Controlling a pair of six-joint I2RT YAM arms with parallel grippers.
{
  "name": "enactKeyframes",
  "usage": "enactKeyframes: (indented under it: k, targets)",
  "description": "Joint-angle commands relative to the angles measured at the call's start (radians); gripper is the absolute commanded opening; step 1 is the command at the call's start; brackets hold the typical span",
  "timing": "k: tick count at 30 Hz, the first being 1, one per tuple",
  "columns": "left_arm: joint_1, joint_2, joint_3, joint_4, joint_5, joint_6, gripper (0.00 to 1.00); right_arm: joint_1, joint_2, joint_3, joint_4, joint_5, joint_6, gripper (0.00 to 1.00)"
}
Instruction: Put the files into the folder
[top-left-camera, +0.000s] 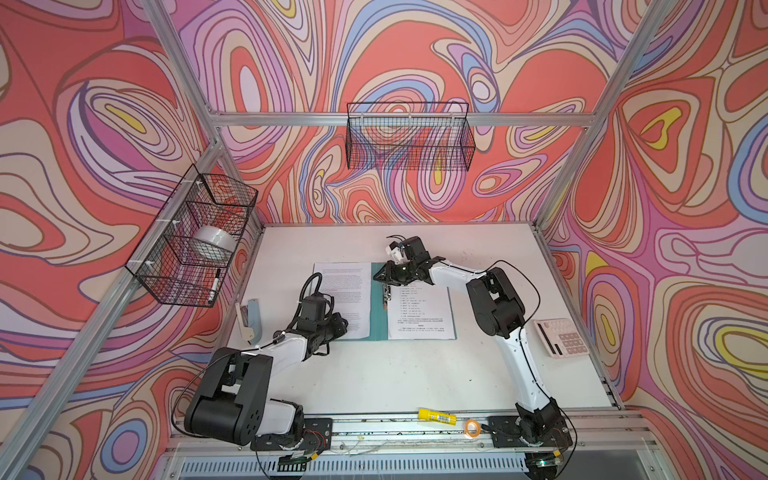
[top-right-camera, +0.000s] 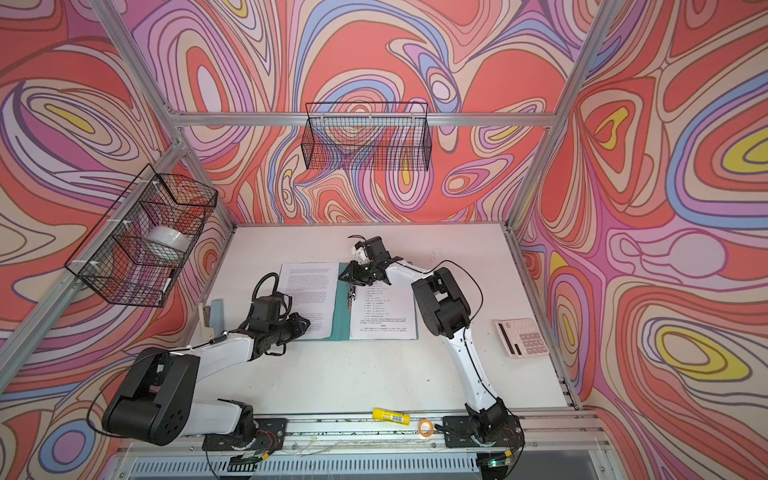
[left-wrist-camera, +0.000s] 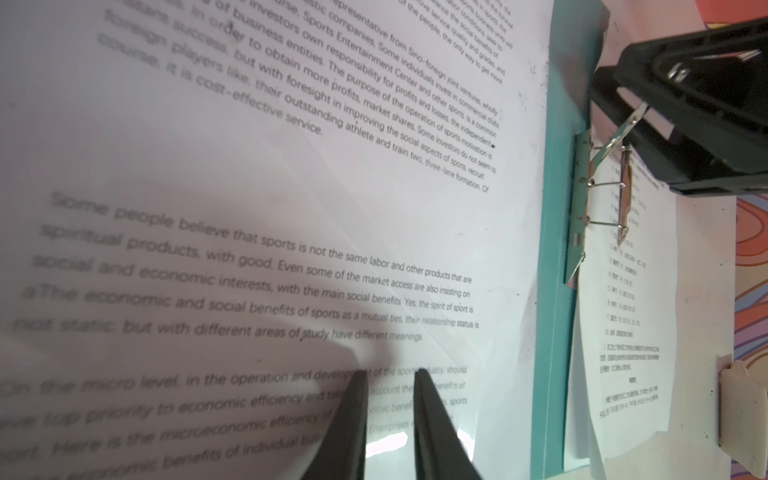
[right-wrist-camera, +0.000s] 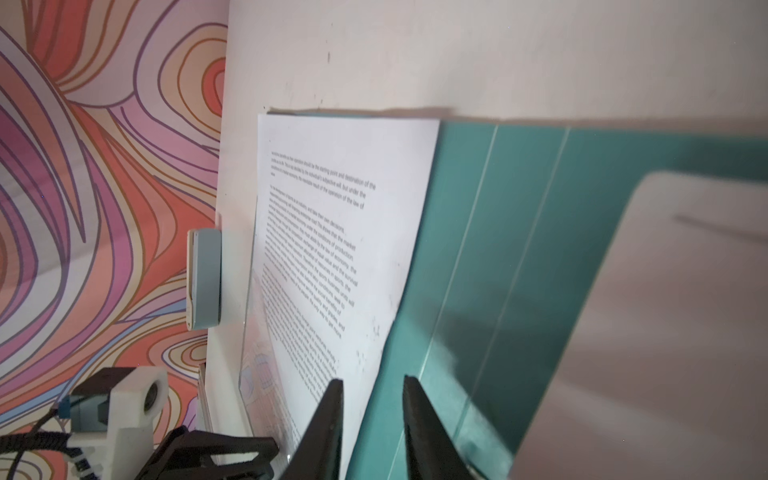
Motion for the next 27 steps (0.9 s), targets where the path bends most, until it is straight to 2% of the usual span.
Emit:
enactKeyframes:
  k: [1, 10, 15, 21, 27]
  targets:
    - [0.006, 0.024, 0.0, -0.02, 0.008, -0.009, 0.21, 0.031, -0.1, -0.042, -0.018, 0.023, -0.037, 0.27]
    - [0.005, 0.024, -0.014, 0.001, 0.025, -0.022, 0.19, 0.076, -0.218, -0.136, -0.072, 0.123, -0.094, 0.33]
    - [0.006, 0.015, -0.017, 0.002, 0.028, -0.026, 0.19, 0.078, -0.268, -0.18, -0.061, 0.162, -0.06, 0.33]
    - [0.006, -0.006, -0.023, -0.006, 0.019, -0.026, 0.19, 0.078, -0.422, -0.303, -0.007, 0.249, 0.158, 0.23]
    - [0.005, -0.011, -0.04, 0.022, 0.014, -0.052, 0.19, 0.078, -0.555, -0.5, 0.146, 0.224, 0.423, 0.24]
